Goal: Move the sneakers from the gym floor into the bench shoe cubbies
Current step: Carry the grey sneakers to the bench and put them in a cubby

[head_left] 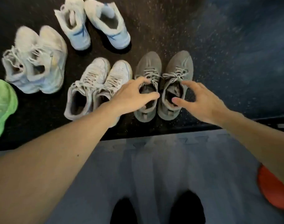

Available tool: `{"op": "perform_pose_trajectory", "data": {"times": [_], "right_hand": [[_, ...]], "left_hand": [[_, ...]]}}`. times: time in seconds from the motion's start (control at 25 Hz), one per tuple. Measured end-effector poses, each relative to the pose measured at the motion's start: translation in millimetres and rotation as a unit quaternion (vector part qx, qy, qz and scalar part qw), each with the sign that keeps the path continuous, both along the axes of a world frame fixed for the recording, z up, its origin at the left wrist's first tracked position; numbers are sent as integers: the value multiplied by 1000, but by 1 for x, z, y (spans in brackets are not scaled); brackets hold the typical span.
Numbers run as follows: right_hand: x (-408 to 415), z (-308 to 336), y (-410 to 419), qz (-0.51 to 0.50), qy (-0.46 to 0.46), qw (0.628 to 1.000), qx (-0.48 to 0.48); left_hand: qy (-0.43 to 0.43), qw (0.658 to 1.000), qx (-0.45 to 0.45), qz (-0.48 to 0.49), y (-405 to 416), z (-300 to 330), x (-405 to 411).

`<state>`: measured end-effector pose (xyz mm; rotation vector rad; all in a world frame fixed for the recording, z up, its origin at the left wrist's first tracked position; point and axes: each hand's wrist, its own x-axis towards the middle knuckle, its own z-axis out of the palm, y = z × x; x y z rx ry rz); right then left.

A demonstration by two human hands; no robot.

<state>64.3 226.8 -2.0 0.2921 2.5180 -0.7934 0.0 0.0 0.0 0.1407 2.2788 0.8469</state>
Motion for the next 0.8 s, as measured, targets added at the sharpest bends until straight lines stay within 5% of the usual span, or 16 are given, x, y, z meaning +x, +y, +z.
{"op": "perform_pose_trajectory", "data": {"times": [0.44, 0.8], "right_hand": [[23, -85, -36, 48, 55, 996, 41], [-16, 29, -21, 27, 175, 984, 34]], "left_hand": [[149, 955, -163, -195, -7, -75, 24], [257, 943, -114, -179, -3, 36, -26]]}}
